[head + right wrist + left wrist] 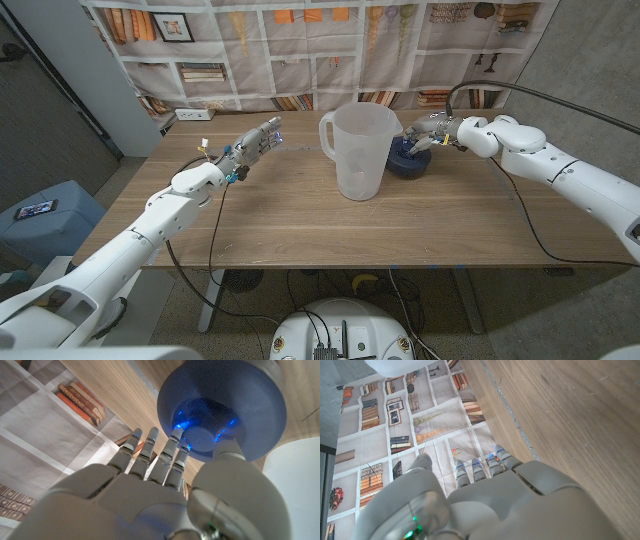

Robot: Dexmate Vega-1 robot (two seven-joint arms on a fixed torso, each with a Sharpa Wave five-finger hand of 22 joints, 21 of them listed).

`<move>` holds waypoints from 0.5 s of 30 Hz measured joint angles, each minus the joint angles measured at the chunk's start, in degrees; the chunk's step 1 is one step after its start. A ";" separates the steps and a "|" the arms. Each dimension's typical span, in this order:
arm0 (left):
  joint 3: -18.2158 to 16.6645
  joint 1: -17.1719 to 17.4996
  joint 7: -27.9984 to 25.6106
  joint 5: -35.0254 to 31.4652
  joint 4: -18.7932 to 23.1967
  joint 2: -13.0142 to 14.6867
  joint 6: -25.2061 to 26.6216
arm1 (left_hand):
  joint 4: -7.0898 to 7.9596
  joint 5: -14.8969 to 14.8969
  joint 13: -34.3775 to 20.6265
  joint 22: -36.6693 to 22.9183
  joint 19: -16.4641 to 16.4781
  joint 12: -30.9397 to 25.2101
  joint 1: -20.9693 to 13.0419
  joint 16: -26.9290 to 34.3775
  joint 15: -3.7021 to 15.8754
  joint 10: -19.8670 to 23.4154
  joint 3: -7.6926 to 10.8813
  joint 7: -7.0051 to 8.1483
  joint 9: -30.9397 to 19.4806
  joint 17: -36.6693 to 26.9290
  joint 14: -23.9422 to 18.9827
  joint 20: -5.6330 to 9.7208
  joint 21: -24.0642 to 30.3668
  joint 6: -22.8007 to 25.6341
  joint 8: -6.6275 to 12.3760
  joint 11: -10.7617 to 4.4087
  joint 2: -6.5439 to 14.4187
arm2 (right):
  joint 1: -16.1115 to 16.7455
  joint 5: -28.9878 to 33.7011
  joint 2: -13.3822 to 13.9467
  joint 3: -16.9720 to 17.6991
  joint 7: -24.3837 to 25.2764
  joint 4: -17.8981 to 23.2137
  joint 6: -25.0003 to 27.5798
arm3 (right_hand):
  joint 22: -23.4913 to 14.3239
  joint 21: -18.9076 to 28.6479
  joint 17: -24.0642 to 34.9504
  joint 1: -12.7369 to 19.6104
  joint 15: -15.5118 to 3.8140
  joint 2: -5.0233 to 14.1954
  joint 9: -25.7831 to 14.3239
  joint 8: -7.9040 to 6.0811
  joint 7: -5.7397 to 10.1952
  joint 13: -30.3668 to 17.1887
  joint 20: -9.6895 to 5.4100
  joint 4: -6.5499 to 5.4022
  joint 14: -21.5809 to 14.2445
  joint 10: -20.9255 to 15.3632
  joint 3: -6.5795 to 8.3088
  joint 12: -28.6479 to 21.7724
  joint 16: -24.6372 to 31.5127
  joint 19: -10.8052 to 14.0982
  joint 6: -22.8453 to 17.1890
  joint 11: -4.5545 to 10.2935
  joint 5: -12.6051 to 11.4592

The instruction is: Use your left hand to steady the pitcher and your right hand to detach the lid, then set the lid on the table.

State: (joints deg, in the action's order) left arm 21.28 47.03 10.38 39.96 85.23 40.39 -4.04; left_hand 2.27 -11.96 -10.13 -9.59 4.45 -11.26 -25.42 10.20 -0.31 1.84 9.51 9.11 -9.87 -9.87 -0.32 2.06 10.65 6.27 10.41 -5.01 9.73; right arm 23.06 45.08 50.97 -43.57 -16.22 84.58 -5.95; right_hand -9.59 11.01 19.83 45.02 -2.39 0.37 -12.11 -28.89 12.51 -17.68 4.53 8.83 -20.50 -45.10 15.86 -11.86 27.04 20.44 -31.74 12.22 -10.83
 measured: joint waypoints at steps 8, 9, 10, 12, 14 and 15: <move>0.00 0.15 0.42 0.33 -0.24 0.02 0.05 | 0.01 0.00 0.00 0.00 0.62 0.00 0.30 0.00 0.01 0.20 0.48 -0.25 -0.01 0.00 -0.62 0.01 0.00 0.66 0.00 -0.20 0.30 | 0.14 0.00 0.48 -0.02 -1.29 1.54 0.61 | 0.00 -0.24 0.00 -0.76 0.05 -1.66 0.14 2.74 -0.09 -0.56 1.96 -0.14 2.62 6.22 -0.59 0.65 -1.59 -1.13 5.86 -0.81 0.46; 0.00 0.15 0.49 0.36 -0.24 0.02 0.06 | 0.01 0.00 0.00 0.00 0.62 0.00 0.30 0.00 0.01 0.22 0.49 -0.14 0.00 0.00 -0.62 0.01 0.00 0.94 0.00 -0.21 0.30 | 0.16 0.00 0.52 -0.02 -1.29 1.63 0.61 | 0.00 -0.24 0.00 -1.02 0.13 -1.92 0.13 3.08 -0.08 -0.68 2.07 0.04 3.36 6.97 -0.77 0.65 -1.81 -1.24 6.63 -1.02 0.46; 0.00 0.15 0.68 0.40 -0.34 0.04 0.06 | 0.17 0.00 0.00 0.00 0.62 0.00 0.30 0.00 0.01 0.31 0.65 -0.21 -0.01 0.00 -0.62 0.01 0.00 1.02 0.00 -0.31 0.30 | 0.23 -0.01 0.61 0.01 -1.56 1.89 0.75 | 0.00 -0.24 0.00 -1.29 0.16 -2.18 0.13 3.51 -0.14 -0.80 2.35 -0.06 3.79 7.73 -1.00 0.65 -2.06 -1.52 7.49 -1.28 0.46; 0.00 0.15 0.82 0.45 -0.34 0.04 0.09 | 0.23 -0.33 0.00 0.00 0.62 0.00 0.30 0.00 0.01 0.31 0.72 -0.21 -0.01 0.00 -0.62 0.01 0.00 1.02 0.19 -0.31 0.30 | 0.35 -0.01 0.75 0.15 -1.56 2.33 0.75 | 0.00 -0.24 0.00 -1.81 0.03 -2.70 0.21 4.61 -0.53 -0.82 2.79 -0.21 4.93 9.73 -1.15 0.85 -2.64 -1.96 9.71 -1.95 0.46; 0.00 0.15 0.97 0.51 -0.65 0.07 0.09 | 0.23 -0.35 0.00 -0.01 0.62 0.00 0.30 0.00 0.01 0.30 0.72 -0.21 -0.01 0.00 -0.62 0.00 0.00 1.01 0.19 -0.31 0.30 | 0.50 -0.10 0.91 0.36 -2.35 2.84 1.18 | 0.00 -0.24 0.19 -1.82 0.08 -2.71 0.40 5.80 -0.93 -0.82 3.23 -0.45 5.92 12.07 -1.39 1.07 -3.01 -2.40 11.98 -2.75 0.46; 0.00 0.15 1.04 0.53 -0.71 0.08 0.09 | 0.23 -0.35 0.00 -0.01 0.62 0.00 0.30 0.00 0.01 0.30 0.72 -0.21 -0.01 0.00 -0.62 0.00 0.00 1.01 0.19 -0.31 0.30 | 0.55 -0.19 0.95 0.43 -2.56 2.99 1.30 | 0.00 -0.24 0.26 -2.01 0.12 -2.90 0.40 6.33 -1.01 -0.78 3.38 -0.45 6.44 13.23 -1.39 1.07 -3.42 -2.56 12.96 -3.10 0.46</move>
State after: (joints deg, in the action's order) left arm 21.28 47.19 11.42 40.49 84.53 40.47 -3.95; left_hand 2.51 -12.31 -10.13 -9.60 5.06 -11.26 -25.12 10.20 -0.31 2.14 10.23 8.90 -9.88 -9.87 -0.93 2.07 10.65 7.28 10.60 -5.32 10.04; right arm 23.60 44.89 51.92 -43.15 -18.78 87.56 -4.64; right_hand -9.60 10.77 20.09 43.01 -2.26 -2.53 -11.71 -22.56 11.50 -18.45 7.91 8.37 -14.07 -31.87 14.47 -10.80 23.62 17.88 -18.78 9.12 -10.37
